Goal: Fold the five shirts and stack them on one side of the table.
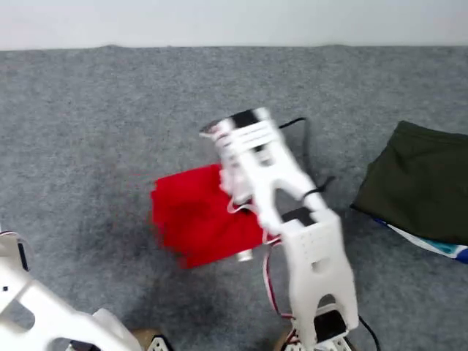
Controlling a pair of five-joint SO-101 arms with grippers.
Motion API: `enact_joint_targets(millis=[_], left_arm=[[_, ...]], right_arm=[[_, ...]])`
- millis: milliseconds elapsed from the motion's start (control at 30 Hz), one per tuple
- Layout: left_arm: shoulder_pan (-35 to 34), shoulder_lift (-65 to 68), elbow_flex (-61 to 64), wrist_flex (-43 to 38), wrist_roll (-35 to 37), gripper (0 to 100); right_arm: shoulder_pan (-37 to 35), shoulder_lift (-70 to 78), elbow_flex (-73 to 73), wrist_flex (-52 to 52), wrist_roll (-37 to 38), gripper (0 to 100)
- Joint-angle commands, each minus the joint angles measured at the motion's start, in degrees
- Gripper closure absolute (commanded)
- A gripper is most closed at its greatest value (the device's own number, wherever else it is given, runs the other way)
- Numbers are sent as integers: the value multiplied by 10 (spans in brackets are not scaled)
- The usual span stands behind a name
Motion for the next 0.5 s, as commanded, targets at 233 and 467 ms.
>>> enact_joint_targets(millis=[233, 467], left_arm=[[-1, -14, -8, -16, 0, 985], [-1, -14, -8, -40, 0, 985]], right_arm=[[134, -60, -82, -211, 477, 990], [63, -48, -90, -276, 402, 935]])
